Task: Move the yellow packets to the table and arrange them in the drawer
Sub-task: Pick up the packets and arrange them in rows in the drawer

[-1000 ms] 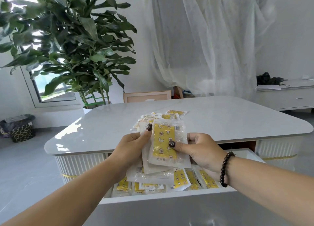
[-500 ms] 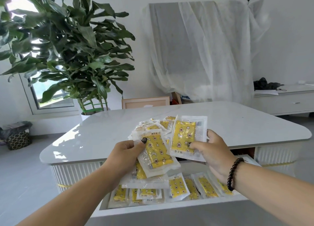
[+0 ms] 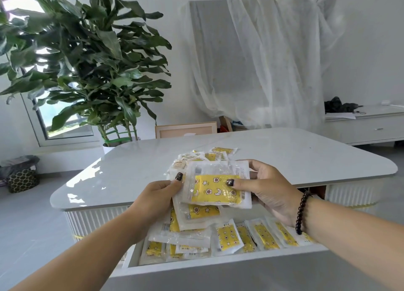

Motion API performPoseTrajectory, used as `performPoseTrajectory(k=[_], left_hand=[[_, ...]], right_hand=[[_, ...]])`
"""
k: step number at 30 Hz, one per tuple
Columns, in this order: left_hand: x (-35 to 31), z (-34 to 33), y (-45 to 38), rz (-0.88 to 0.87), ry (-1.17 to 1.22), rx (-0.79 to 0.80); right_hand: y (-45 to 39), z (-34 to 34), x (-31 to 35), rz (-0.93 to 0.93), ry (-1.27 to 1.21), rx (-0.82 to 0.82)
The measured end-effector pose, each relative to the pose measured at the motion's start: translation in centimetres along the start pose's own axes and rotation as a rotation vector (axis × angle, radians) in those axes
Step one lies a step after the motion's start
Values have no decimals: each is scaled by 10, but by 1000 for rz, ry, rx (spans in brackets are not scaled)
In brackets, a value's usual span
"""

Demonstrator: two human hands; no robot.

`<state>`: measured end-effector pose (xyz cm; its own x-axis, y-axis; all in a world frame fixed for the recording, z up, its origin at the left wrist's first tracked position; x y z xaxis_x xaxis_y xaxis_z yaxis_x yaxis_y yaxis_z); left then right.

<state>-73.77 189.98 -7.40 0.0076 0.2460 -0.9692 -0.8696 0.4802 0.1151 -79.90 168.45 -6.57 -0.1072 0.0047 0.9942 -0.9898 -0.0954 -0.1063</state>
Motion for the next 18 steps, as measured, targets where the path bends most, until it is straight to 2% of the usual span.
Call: performPoseTrajectory(k=[10, 13, 18], left_hand=[[0, -1, 5, -15, 28, 138], [1, -2, 5, -18, 54, 147], [0, -13, 7, -33, -13, 252]], right_hand=[[-3, 6, -4, 57, -6, -76], [-2, 6, 0, 61, 41, -21], [-2, -2, -1, 90, 255, 81]])
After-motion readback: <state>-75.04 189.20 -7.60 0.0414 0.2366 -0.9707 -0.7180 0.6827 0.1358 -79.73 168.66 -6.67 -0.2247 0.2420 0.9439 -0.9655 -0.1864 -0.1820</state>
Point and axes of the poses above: each hand's wrist, its own y-axis away from the middle knuckle, its own z-axis out of the back of the hand, x = y × z, the point moved 1 cm from there along -y, towards the middle knuckle, and after that the axes turned 14 degrees about x, right-handed, at the moved point
